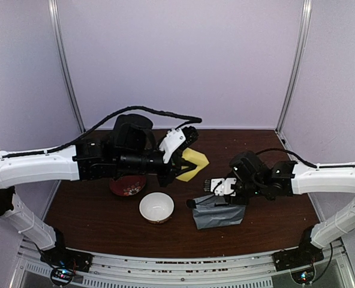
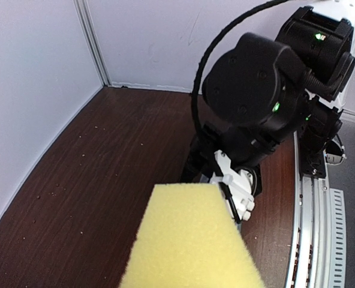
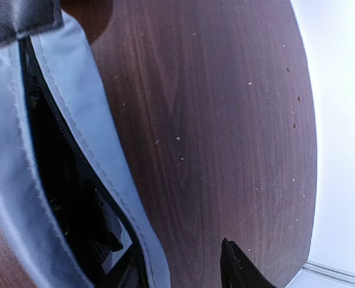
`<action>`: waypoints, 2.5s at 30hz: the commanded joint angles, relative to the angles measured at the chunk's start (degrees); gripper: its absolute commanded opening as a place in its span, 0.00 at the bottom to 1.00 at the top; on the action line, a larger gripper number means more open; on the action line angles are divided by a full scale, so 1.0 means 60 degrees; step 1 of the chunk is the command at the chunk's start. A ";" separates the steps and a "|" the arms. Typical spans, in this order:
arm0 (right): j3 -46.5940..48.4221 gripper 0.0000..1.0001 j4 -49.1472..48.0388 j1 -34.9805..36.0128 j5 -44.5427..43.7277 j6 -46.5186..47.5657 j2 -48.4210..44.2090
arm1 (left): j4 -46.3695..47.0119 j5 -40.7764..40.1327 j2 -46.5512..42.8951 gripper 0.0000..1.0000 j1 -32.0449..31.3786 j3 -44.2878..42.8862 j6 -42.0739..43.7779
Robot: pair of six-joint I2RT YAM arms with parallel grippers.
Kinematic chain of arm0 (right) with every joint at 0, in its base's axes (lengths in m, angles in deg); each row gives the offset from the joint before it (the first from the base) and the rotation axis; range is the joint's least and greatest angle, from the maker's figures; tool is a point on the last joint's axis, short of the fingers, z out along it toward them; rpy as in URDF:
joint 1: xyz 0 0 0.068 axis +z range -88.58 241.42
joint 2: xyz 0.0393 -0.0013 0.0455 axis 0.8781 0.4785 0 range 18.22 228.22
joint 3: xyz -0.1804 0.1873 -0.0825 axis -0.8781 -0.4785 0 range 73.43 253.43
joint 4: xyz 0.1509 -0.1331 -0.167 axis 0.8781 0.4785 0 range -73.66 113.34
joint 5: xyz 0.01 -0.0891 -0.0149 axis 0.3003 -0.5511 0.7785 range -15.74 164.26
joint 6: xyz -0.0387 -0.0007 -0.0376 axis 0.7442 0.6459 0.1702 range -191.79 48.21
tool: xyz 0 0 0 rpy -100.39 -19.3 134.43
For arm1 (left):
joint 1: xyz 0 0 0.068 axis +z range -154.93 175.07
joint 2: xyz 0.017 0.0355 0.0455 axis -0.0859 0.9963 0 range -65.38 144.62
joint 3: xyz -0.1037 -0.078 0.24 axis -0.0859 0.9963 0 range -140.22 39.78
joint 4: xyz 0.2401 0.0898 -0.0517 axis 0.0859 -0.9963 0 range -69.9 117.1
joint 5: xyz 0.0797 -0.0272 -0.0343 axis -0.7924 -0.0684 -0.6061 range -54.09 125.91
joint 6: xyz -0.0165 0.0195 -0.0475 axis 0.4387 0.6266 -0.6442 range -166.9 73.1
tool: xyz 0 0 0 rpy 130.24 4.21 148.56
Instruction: Sort the hair-cutting tools
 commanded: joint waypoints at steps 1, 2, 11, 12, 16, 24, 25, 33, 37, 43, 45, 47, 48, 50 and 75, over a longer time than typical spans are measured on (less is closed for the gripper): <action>0.0008 0.39 -0.0392 0.0069 0.0003 -0.0198 -0.0646 | 0.0564 -0.0032 -0.0206 0.00 0.0030 0.0068 -0.0095; 0.0005 0.37 -0.0313 0.0077 0.0078 -0.0222 -0.0553 | 0.0571 -0.0006 -0.0162 0.00 0.0026 0.0047 -0.0084; 0.0365 0.26 0.0292 0.0073 0.0416 -0.0293 0.0326 | 0.0506 0.0276 0.0101 0.00 0.0026 -0.0111 -0.0142; 0.0379 0.26 0.0299 0.0065 0.0426 -0.0315 0.0350 | 0.0505 0.0275 0.0080 0.00 0.0030 -0.0089 -0.0156; 0.0514 0.16 0.0449 0.0044 0.0506 -0.0451 0.0447 | 0.0498 0.0258 0.0029 0.00 0.0030 -0.0010 -0.0192; 0.1435 0.00 0.1923 -0.0200 0.2346 -0.1118 0.0148 | 0.0594 0.0062 -0.0283 0.00 -0.0451 0.0377 0.0596; 0.1570 0.00 0.2204 -0.0200 0.2643 -0.1165 0.0185 | 0.0652 -0.0128 -0.0400 0.00 -0.0645 0.0494 0.0747; 0.2396 0.00 0.3583 -0.0194 0.4414 -0.1909 0.0614 | -0.0069 -0.1572 -0.0465 0.00 -0.2509 0.0400 0.1411; 0.2765 0.00 0.3703 -0.0211 0.4854 -0.2353 0.1047 | 0.0036 -0.1928 0.0190 0.00 -0.3109 0.0258 0.1716; 0.3238 0.00 0.3919 -0.0219 0.5516 -0.2496 0.1763 | 0.0121 -0.2626 0.1721 0.00 -0.3324 -0.0557 0.2645; 0.3238 0.00 0.3874 -0.0239 0.5615 -0.2538 0.1769 | 0.0276 -0.2956 0.2198 0.00 -0.3321 -0.0678 0.3063; 0.3235 0.00 0.3865 -0.0275 0.5659 -0.2540 0.1731 | 0.0368 -0.3224 0.2606 0.00 -0.3328 -0.0808 0.3458; 0.3216 0.00 0.3855 -0.0306 0.5723 -0.2540 0.1704 | 0.0424 -0.3452 0.2799 0.00 -0.3329 -0.0887 0.3650; 0.3139 0.00 0.3830 -0.0370 0.5875 -0.2495 0.1679 | 0.0538 -0.3939 0.3250 0.00 -0.3328 -0.1072 0.4147; 0.3270 0.00 0.3808 -0.0893 0.6720 -0.2540 0.1795 | -0.1087 -0.4277 0.4657 0.00 -0.2566 -0.1294 0.3999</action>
